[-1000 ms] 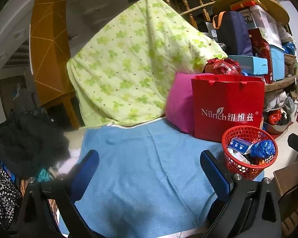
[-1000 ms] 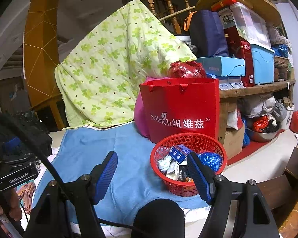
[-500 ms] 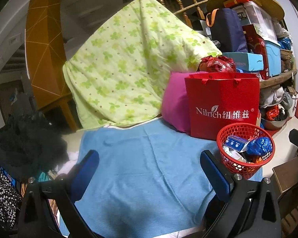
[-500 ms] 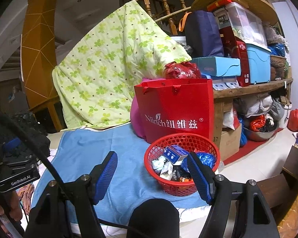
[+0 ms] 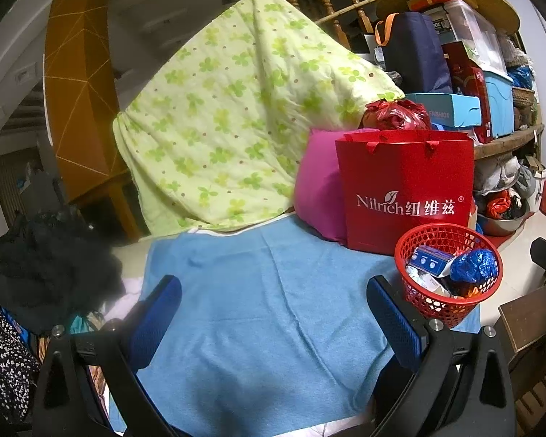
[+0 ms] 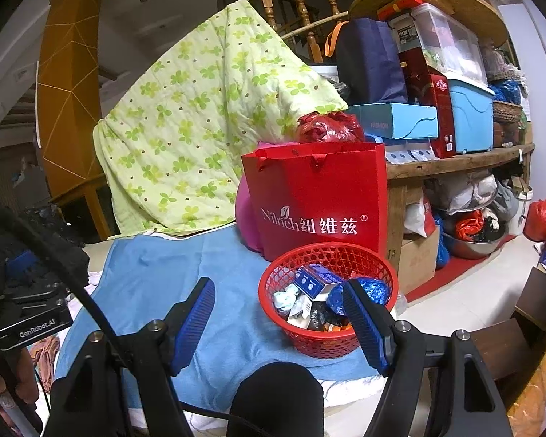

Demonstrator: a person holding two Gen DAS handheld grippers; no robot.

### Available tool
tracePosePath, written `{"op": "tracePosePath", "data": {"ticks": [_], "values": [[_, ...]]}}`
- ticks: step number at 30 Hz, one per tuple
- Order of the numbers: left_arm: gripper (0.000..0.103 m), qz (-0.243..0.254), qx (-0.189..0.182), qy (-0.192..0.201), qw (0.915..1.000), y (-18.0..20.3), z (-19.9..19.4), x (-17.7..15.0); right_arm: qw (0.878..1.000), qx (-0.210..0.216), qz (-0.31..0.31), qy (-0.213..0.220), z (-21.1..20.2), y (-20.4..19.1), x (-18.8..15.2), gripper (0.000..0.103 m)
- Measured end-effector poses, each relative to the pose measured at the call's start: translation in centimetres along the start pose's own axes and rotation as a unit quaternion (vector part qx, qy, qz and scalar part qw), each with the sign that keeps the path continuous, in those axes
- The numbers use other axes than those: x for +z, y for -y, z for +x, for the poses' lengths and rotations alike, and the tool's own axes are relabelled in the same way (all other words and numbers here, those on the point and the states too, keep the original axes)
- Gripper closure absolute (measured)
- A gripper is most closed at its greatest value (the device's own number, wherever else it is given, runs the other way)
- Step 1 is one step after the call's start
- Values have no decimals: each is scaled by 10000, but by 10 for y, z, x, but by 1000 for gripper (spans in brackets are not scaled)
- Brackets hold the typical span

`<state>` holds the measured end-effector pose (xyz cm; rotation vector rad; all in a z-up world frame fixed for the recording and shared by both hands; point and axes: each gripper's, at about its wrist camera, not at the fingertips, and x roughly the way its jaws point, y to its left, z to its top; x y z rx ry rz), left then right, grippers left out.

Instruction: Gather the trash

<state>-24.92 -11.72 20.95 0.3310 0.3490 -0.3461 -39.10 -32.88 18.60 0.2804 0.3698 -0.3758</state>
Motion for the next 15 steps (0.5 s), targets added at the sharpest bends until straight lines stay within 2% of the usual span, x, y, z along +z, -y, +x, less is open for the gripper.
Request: {"op": "tracePosePath", "data": {"ticks": [15], "values": [[2,36,-7,-6,10000,5,1,-1,10000,-10,20,11,0,1,-2,27]]}}
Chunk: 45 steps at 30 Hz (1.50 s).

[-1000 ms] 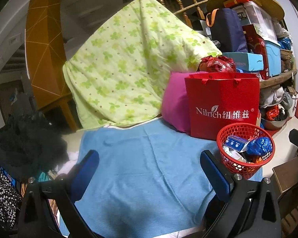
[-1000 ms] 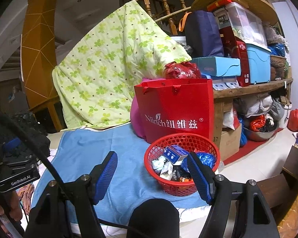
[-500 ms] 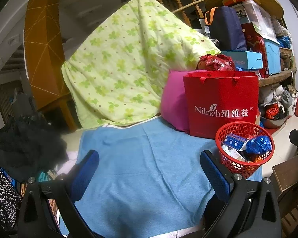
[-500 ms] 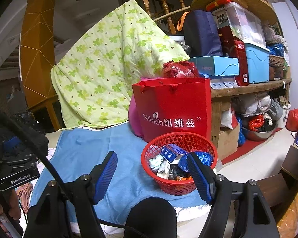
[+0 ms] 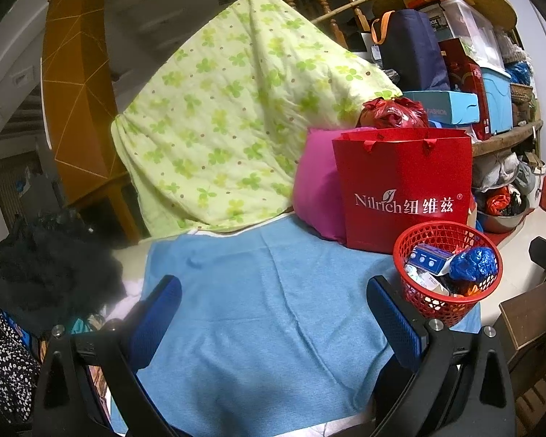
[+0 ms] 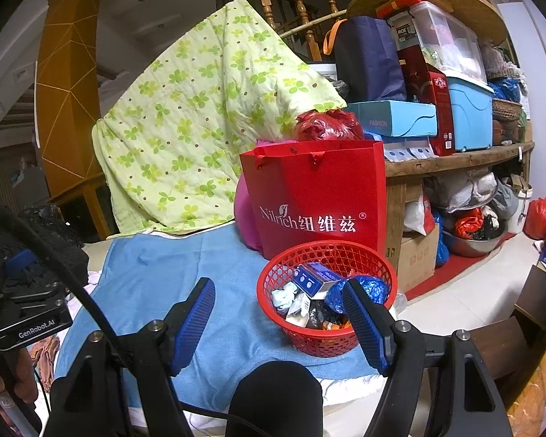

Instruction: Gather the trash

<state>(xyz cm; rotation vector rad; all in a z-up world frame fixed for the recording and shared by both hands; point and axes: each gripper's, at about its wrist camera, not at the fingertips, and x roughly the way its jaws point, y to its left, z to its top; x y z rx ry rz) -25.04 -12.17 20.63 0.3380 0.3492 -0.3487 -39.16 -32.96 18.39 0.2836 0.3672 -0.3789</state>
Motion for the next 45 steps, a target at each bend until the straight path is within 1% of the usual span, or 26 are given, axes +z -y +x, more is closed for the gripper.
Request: {"op": "tracePosePath", "data": {"ticks": [8,28,45], "values": [[2,50,-21,-2,10000,5,0,0,10000,-14,77,-15,3,10,-4,27],[2,157,-70,-21,9999,8,0,0,9999,-29,109,-35,3,16,-5,27],[2,193,-125,-47,9997,7,1,-5,10000,-6,81,-40,5,11,-7,27]]}}
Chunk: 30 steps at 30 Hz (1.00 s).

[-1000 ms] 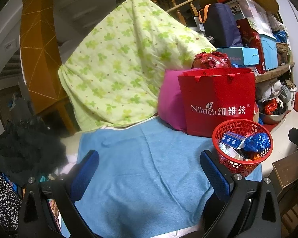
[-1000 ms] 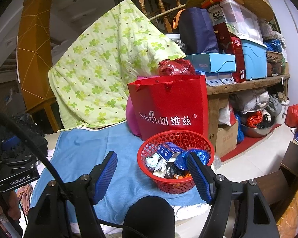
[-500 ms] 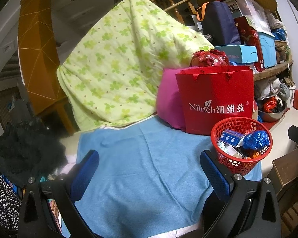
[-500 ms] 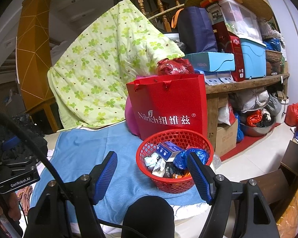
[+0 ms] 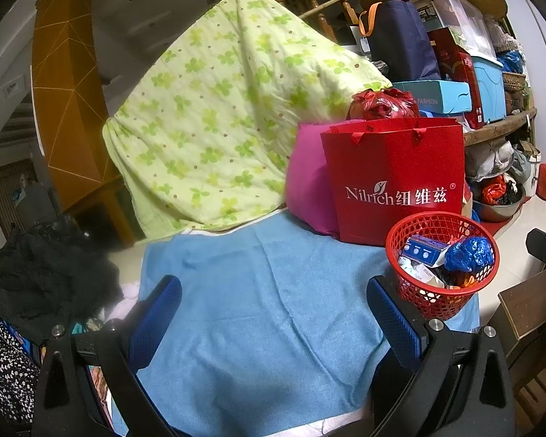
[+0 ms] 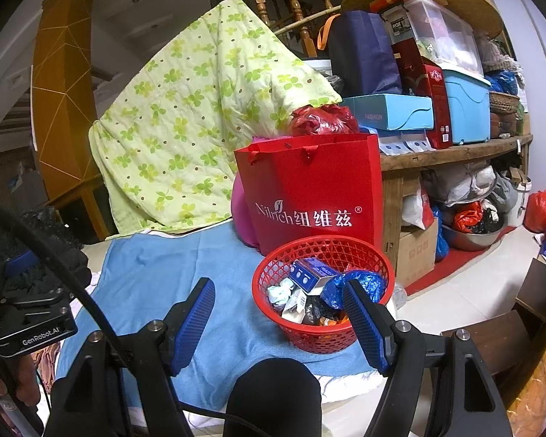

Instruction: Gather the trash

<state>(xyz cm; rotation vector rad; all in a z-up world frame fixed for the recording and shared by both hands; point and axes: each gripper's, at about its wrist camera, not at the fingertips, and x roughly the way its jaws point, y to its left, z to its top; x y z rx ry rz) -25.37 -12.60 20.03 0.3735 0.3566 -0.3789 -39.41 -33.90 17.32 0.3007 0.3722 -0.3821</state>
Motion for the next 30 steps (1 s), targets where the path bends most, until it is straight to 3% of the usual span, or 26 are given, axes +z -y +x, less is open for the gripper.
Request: {"op": "tracePosePath", "data": {"ticks": [19,30], "values": [[2,78,-77,-53,9999,0,4,-4,10000,-4,-9,-58,2,0,3,27],[2,188,-267,-41,9995,12,15,1,9993,-296,108,-210,23,12,4,27]]}}
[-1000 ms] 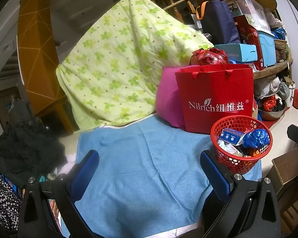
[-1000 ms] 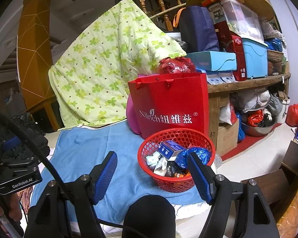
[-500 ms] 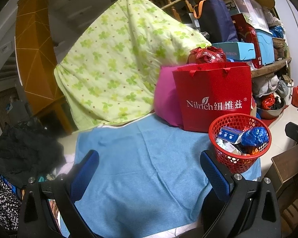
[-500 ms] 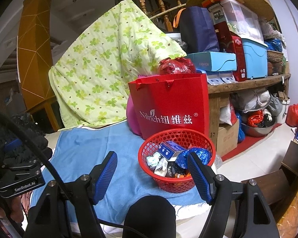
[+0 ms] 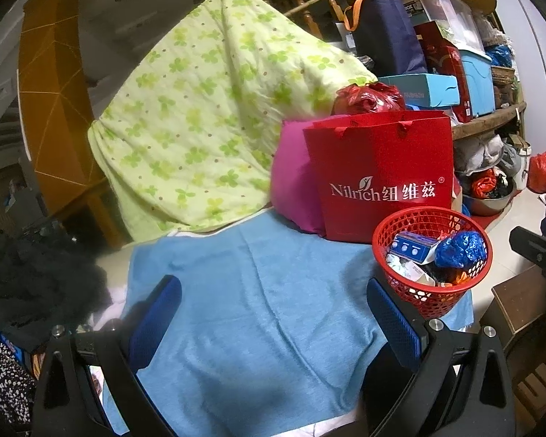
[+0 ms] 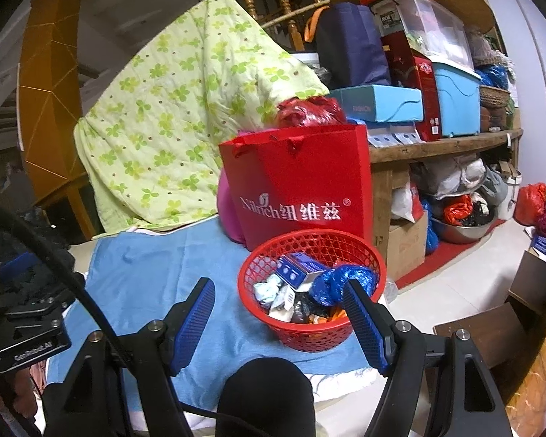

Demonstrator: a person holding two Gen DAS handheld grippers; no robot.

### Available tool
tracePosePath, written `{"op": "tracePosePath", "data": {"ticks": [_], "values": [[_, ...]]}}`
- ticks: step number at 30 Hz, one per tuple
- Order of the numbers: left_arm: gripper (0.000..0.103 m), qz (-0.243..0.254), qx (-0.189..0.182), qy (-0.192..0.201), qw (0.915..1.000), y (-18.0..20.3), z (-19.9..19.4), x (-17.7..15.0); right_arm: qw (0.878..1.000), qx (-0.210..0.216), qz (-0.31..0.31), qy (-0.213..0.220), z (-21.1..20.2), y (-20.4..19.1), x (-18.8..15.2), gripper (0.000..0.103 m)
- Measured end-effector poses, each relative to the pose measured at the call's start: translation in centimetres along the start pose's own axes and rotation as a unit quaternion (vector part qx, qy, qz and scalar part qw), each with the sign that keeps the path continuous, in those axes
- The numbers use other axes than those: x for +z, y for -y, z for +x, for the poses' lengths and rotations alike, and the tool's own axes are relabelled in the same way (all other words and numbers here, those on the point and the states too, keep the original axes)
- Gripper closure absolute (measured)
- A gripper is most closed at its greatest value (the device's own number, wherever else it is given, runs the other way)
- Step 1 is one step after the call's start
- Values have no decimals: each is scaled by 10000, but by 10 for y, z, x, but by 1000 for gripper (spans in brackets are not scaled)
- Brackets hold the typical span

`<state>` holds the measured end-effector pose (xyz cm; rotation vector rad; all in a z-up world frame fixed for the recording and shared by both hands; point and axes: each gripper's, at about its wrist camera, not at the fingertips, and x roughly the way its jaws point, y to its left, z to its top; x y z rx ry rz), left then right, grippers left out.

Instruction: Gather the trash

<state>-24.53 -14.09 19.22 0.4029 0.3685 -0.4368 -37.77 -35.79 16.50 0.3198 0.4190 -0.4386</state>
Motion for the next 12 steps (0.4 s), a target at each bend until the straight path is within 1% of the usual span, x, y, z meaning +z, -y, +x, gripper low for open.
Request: {"op": "tracePosePath", "data": {"ticks": [3,8,10,12], "values": [[2,-5,-72,-16,10000,3,9,4,10000,-67,18,-16,6,3,2,27],[2,-26,-179,39,9998,3,25,8,9995,-105,-40,297,6,1,9,27],[2,-184,-270,140,9994,-7,30,9,9990,-45,-101,428,8,-5,13,27],[2,-500,-238,174,9983,-31,40,10,9984,105,-207,512,13,-17,17,27]]}}
